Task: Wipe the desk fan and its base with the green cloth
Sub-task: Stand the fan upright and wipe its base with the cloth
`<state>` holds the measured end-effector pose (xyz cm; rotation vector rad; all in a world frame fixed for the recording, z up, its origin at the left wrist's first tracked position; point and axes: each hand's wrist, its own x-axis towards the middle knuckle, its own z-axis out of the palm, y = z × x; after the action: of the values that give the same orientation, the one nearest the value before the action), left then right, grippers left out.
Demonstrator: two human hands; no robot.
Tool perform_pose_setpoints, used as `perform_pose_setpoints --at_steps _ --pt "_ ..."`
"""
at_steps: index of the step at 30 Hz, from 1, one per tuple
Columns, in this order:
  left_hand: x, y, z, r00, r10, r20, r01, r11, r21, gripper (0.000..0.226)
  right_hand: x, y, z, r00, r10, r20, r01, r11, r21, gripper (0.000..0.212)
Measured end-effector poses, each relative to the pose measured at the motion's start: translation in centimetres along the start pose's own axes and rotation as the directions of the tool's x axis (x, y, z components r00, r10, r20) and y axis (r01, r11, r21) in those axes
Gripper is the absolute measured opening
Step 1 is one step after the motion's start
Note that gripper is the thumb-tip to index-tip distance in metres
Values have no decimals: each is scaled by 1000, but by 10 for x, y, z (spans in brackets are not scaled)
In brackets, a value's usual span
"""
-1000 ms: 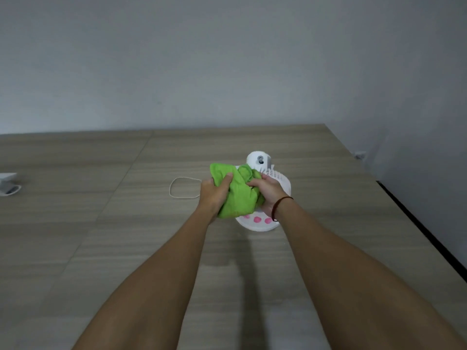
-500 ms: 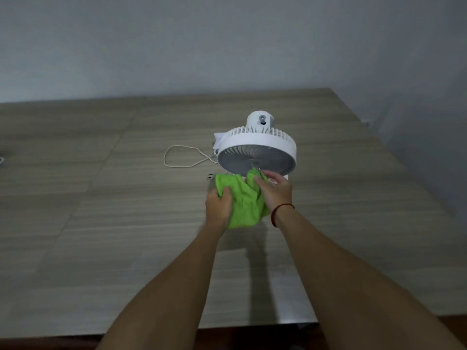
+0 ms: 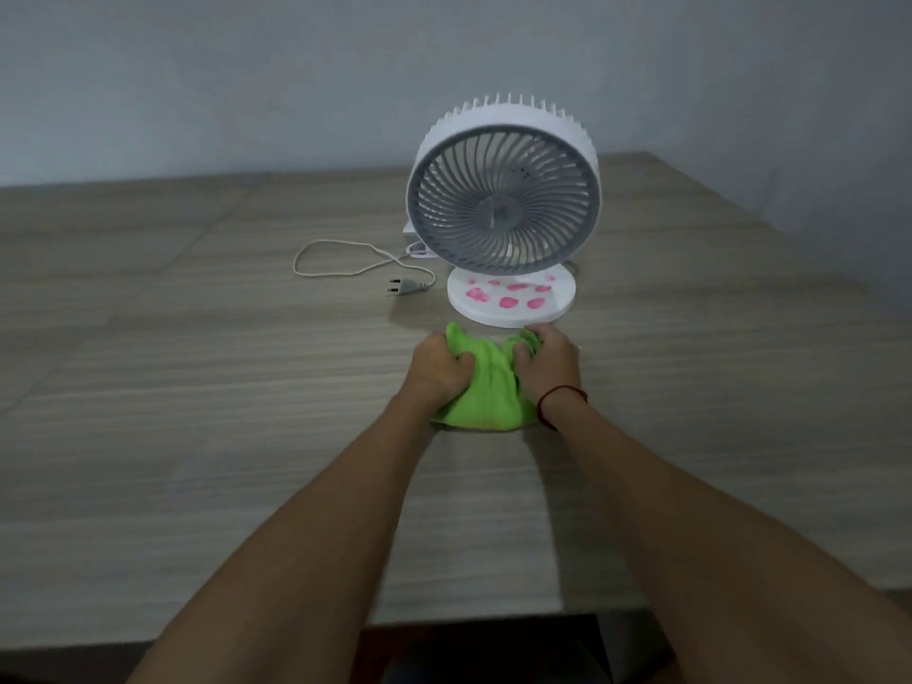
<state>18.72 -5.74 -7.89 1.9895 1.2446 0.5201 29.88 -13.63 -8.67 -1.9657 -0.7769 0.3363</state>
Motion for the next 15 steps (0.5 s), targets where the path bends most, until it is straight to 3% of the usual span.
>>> perform_pose_setpoints --at_steps 3,5,9,15 --pt "-2 -12 1 958 270 -95 -210 890 405 72 1 9 1 988 -142 -56 129 974 -188 50" --pt "-16 -19 6 917 392 -76 -303 808 506 69 -11 16 -2 959 -283 -6 259 885 -386 51" --pt "-45 -31 13 947 303 101 -309 786 535 50 -41 28 -14 910 -241 336 389 777 -496 40" --pt "-73 -28 5 934 265 238 -354 761 544 53 -70 29 -33 912 -290 290 410 672 -616 39"
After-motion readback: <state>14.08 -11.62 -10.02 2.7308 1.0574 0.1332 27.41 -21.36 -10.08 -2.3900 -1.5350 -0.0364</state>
